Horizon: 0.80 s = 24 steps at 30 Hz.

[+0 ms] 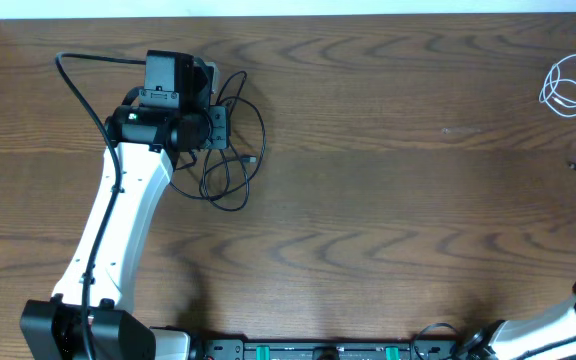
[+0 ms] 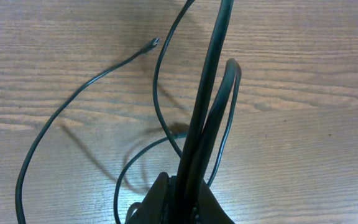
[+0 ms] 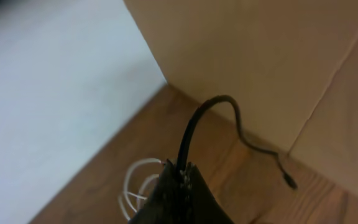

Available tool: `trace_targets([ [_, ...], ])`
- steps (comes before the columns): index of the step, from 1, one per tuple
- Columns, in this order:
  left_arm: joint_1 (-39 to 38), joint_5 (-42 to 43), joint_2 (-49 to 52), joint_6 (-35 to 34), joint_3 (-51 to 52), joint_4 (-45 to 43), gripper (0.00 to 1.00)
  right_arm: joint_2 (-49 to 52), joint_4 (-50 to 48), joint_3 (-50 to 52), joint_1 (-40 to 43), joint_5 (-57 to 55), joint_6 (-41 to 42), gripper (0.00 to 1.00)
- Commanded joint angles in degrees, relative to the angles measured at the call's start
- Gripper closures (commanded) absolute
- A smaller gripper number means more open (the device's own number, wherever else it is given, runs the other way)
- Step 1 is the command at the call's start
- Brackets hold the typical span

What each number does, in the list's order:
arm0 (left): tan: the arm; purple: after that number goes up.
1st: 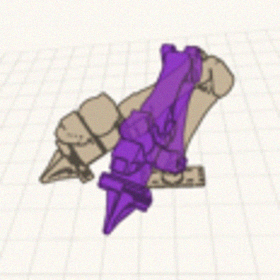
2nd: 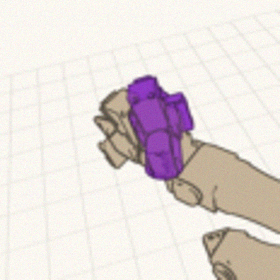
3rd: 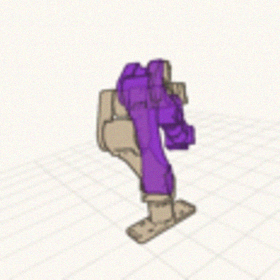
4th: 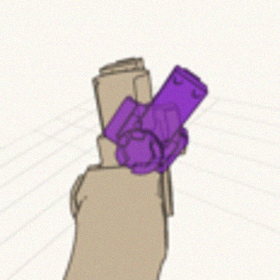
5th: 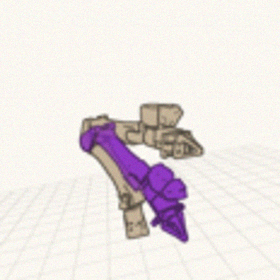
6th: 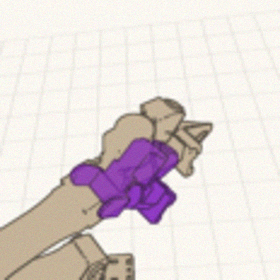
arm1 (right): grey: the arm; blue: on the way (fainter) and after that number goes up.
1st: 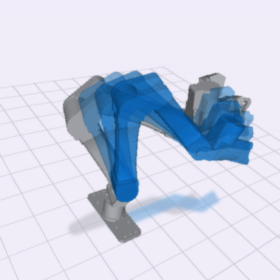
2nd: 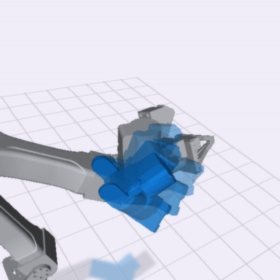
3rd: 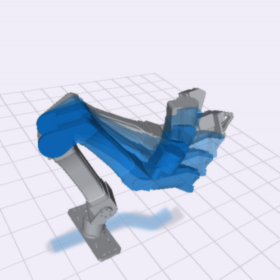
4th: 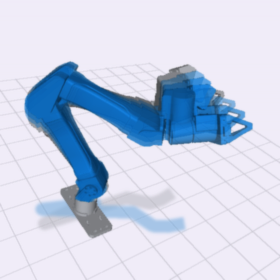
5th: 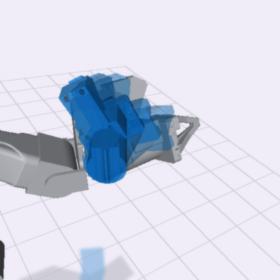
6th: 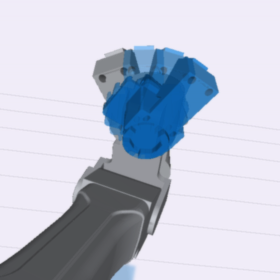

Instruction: Untangle cables

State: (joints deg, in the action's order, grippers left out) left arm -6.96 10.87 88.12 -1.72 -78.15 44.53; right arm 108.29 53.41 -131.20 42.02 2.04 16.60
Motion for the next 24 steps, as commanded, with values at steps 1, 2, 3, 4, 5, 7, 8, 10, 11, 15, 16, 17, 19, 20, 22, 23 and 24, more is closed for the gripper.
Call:
trace_targets([
  [1,-0.09,0.68,-0.02,-0.55,0.7,-0.24,0.92,5.68,0.61,-0.04,0.37,0.48,2.08,0.99],
  [2,-0.09,0.68,-0.02,-0.55,0.7,-0.24,0.92,6.88,1.01,-0.04,0.37,0.48,2.08,0.99],
  [3,-0.09,0.68,-0.02,-0.55,0.7,-0.24,0.92,7.98,1.55,-0.04,0.37,0.48,2.08,0.99],
  [4,-0.09,0.68,-0.02,-0.55,0.7,-0.24,0.92,9.03,2.16,-0.04,0.37,0.48,2.05,0.99],
  [5,-0.09,0.68,-0.02,-0.55,0.7,-0.24,0.92,9.94,2.93,-0.04,0.37,0.48,2.05,0.99],
  [7,-0.09,0.68,-0.02,-0.55,0.7,-0.28,0.92,11.74,4.55,-0.04,0.63,0.48,2.05,0.96],
  [8,-0.09,0.68,-0.02,-0.55,0.7,-0.28,0.92,12.44,5.18,-0.04,0.76,0.59,2.08,0.86],
  [10,-0.09,0.68,-0.02,-0.55,0.7,-0.26,0.92,13.64,6.21,-0.04,1.11,1.79,2.08,0.49],
  [11,-0.09,0.68,-0.02,-0.55,0.7,-0.24,0.92,13.94,6.51,-0.04,1.29,2.75,2.05,0.39],
  [15,-0.09,0.68,-0.02,-0.55,0.7,-0.26,0.92,14.19,6.82,-0.04,1.51,6.67,2.08,0.14],
  [16,-0.09,0.68,-0.02,-0.55,0.7,-0.26,0.92,14.14,6.8,-0.07,1.51,7.78,2.08,0.12],
  [17,-0.09,0.68,-0.02,-0.55,0.7,-0.26,0.92,14.08,6.82,-0.07,1.51,9.09,2.08,0.1],
  [19,-0.09,0.7,-0.02,-0.55,0.7,-0.24,0.92,14.08,6.93,-0.07,1.51,12.39,2.05,0.08],
  [20,-0.09,0.7,-0.02,-0.57,0.7,-0.24,0.92,14.08,7.13,-0.07,1.49,14.38,2.05,0.07],
  [22,-0.09,0.7,-0.02,-0.57,0.7,-0.22,0.92,14.08,7.52,-0.07,1.49,18.97,1.99,0.07],
  [23,-0.09,0.7,-0.02,-0.57,0.7,-0.24,0.92,14.08,7.85,-0.07,1.42,21.18,1.64,0.07],
  [24,-0.09,0.7,-0.02,-0.55,0.7,-0.24,0.92,14.08,8.48,-0.07,1.29,23.76,1.07,0.07],
])
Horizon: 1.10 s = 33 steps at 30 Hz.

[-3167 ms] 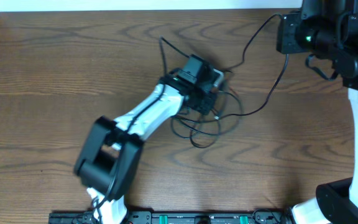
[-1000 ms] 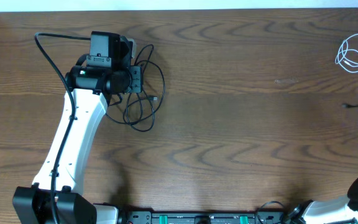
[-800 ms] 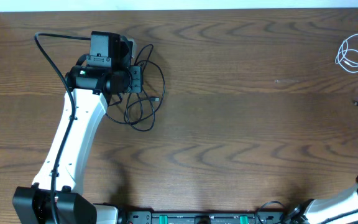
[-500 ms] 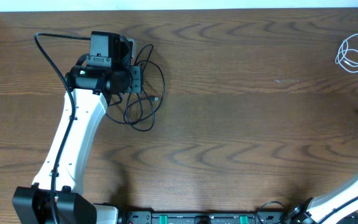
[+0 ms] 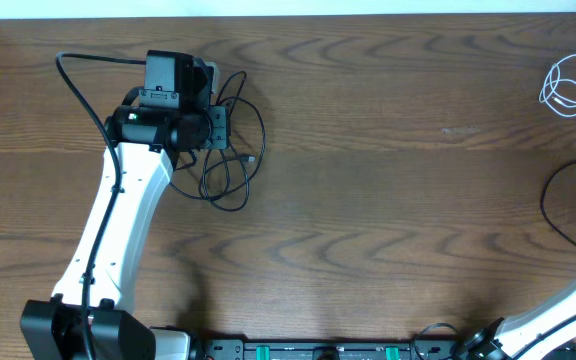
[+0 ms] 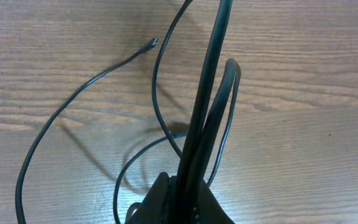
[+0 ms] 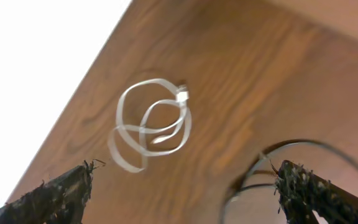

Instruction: Untangle cables

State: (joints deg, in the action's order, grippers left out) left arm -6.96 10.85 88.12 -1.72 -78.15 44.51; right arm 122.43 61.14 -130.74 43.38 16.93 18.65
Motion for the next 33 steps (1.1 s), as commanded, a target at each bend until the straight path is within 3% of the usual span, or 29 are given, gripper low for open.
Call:
trace_targets([
  [1,-0.11,0.72,-0.02,-0.57,0.7,-0.2,0.92,-0.07,1.42,-0.52,-0.26,10.21,-1.36,0.07],
  [13,-5.16,0.76,-0.02,-1.11,0.7,-0.44,0.92,-0.07,9.38,-0.5,-8.22,22.53,-14.53,0.12],
  [17,-8.72,0.76,-0.02,-6.67,0.7,-1.64,0.92,-0.07,12.39,-0.5,-14.03,22.67,-17.62,0.12],
  [22,-13.29,0.76,0.0,-18.27,0.7,-2.67,0.92,-0.07,13.35,-0.5,-20.55,21.53,-19.63,0.11],
  [27,-18.56,0.74,0.09,-19.19,0.7,-3.28,0.83,-0.04,13.94,-0.5,-25.05,18.97,-19.67,0.09],
  [33,-23.1,0.46,0.28,-18.97,0.7,-3.26,0.55,-0.04,15.61,-0.5,-28.92,17.46,-19.67,0.09],
])
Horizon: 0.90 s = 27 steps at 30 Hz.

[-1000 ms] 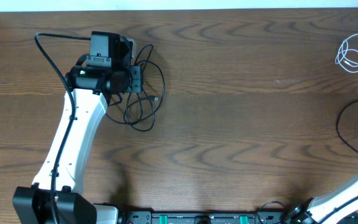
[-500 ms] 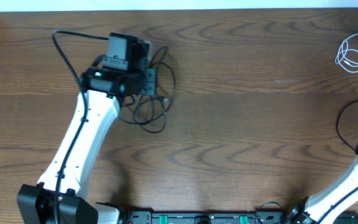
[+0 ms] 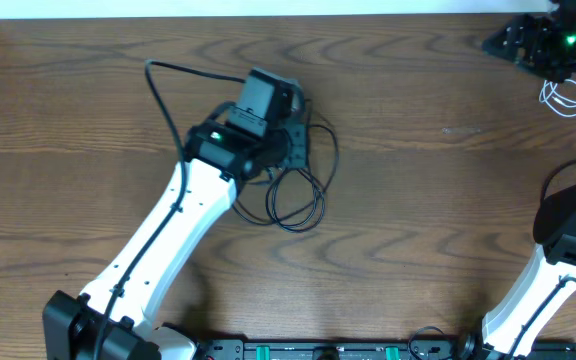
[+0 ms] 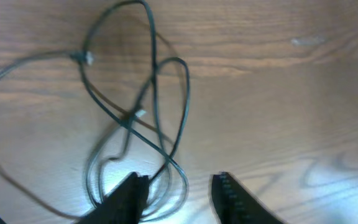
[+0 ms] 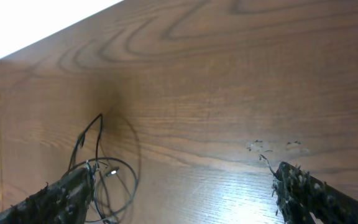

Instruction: Untangle cables

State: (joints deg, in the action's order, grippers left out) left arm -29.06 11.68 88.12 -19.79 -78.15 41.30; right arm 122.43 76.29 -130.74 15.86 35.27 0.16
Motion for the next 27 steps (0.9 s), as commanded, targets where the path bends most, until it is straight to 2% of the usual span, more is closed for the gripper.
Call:
trace_targets([
  [1,-1.27,-0.46,0.28,-0.5,0.7,-0.04,0.54,-0.04,0.7,-0.5,-2.08,-0.9,-1.31,0.09],
  [6,1.38,-3.34,-0.5,0.57,0.68,0.46,0.46,-0.04,1.53,-0.31,-6.16,-2.62,-1.55,0.09],
  [17,20.87,-3.37,-7.02,0.68,0.63,8.46,0.35,-0.02,-0.63,7.98,-19.76,-6.25,-1.53,0.08],
  [20,24.48,-3.34,-6.86,0.68,0.63,11.19,0.35,0.09,-2.71,12.72,-24.55,-6.4,-1.01,0.01],
  [27,28.79,-3.34,-6.8,0.68,0.66,12.85,0.34,0.09,-7.28,19.12,-34.16,-6.4,-0.87,0.01],
])
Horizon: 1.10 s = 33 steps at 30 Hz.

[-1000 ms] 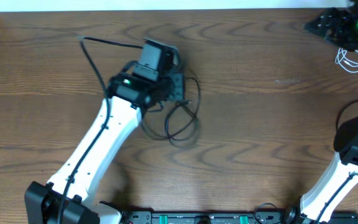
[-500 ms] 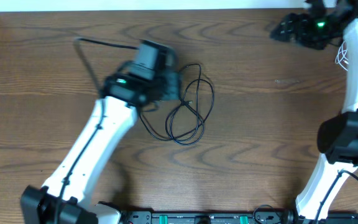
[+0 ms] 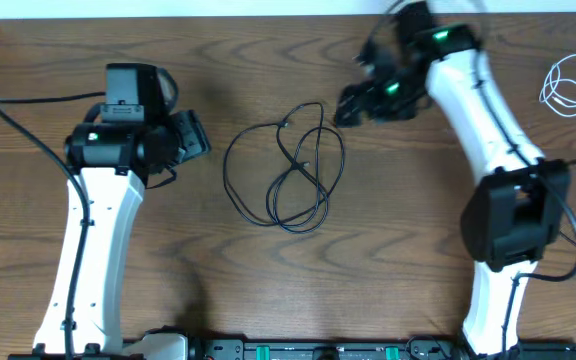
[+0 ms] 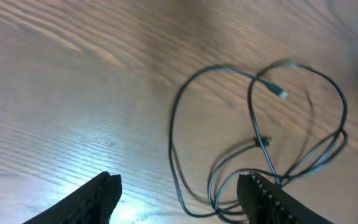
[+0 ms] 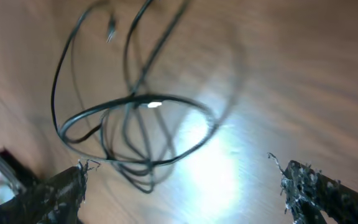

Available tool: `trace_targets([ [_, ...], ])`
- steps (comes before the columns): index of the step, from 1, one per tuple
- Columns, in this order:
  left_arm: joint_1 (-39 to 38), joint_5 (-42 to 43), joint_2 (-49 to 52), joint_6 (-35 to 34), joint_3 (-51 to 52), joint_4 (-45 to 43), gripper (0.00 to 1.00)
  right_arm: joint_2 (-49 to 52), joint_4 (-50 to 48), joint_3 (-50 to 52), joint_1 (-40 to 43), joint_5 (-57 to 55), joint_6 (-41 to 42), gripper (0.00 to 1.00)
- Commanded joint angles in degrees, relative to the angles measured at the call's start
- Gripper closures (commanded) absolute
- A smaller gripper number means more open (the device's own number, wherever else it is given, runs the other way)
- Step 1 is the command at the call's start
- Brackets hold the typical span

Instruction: Untangle cables

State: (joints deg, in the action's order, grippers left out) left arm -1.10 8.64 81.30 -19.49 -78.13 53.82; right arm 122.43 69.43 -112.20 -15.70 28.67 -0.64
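Observation:
A tangle of thin black cable [image 3: 298, 160] lies loose on the wooden table in the middle of the overhead view. My left gripper [image 3: 193, 137] hovers to its left, open and empty. In the left wrist view the cable [image 4: 263, 146] lies ahead of the open gripper [image 4: 179, 199]. My right gripper [image 3: 355, 100] hangs just above and right of the tangle, open and empty. The blurred right wrist view shows the cable [image 5: 148, 98] beyond the wide-apart gripper [image 5: 182, 193].
A small coiled white cable [image 3: 571, 84] lies at the far right near the back edge. A second black cable shows at the right edge beside the right arm's base. The table's back edge runs along the top of the overhead view.
My left gripper was over the tangle and now stands back to its left. My right gripper was at the back right corner and now hangs beside the tangle. The tangle lies spread out.
My left gripper was shut on the black tangle at the back left, my right shut on another black cable at the right edge. The right then stood open, that cable lying there. Later the tangle was at the centre under my opened left gripper; now both open grippers flank it.

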Motion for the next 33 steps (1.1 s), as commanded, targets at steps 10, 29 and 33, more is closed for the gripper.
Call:
trace_targets([
  [10,1.09,-0.33,0.02,0.59,0.63,0.35,0.34,0.11,-5.42,0.81,-11.72,-7.98,11.61,0.01],
  [29,1.09,-0.33,0.02,1.46,0.66,1.27,0.34,0.2,-22.08,19.26,-21.99,-17.62,21.88,0.14],
  [33,1.09,-0.31,0.02,1.44,0.68,1.44,0.34,0.22,-25.64,21.97,-23.21,-19.08,25.77,0.19],
])
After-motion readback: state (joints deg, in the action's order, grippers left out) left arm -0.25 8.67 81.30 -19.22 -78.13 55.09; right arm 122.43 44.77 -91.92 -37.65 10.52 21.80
